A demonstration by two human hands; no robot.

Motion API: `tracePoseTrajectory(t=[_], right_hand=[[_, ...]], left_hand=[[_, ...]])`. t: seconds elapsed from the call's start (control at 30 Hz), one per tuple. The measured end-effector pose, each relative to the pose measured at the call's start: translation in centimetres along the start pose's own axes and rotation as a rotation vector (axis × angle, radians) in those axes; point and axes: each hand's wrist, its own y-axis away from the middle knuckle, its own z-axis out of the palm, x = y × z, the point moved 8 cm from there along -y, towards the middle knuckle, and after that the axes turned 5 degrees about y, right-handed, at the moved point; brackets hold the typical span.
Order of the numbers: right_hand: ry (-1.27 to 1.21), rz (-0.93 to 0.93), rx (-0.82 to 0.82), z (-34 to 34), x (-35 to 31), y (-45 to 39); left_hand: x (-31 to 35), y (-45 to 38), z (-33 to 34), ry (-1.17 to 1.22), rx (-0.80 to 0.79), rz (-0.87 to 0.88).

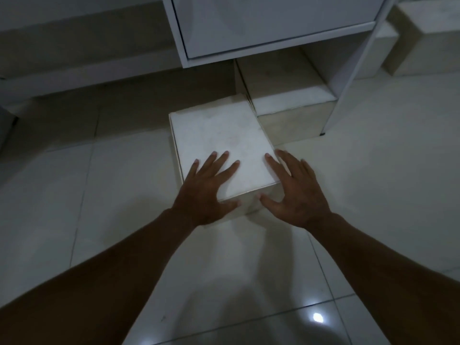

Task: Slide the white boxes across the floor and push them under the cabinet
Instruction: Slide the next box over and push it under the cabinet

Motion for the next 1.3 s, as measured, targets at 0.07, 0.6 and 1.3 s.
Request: tracePoseTrajectory(t=[0.07,0.6,1.3], right_hand=[[-0.004,0.007,-0.004,0.2,0.6,-1.0],[0.129,0.057,-0.116,2.4,3.9,-12.6],[0.118,0.091,0.124,3.0,4.5,-17.4]], left_hand=[[-0.8,-0.8,0.0,0.011,-0.016,-0.007],[-5.6,-8.5,-0.6,-0.097,0.067,-0.194],[-11.1,-15.0,-1.3,-0.134,0.097,-0.163]])
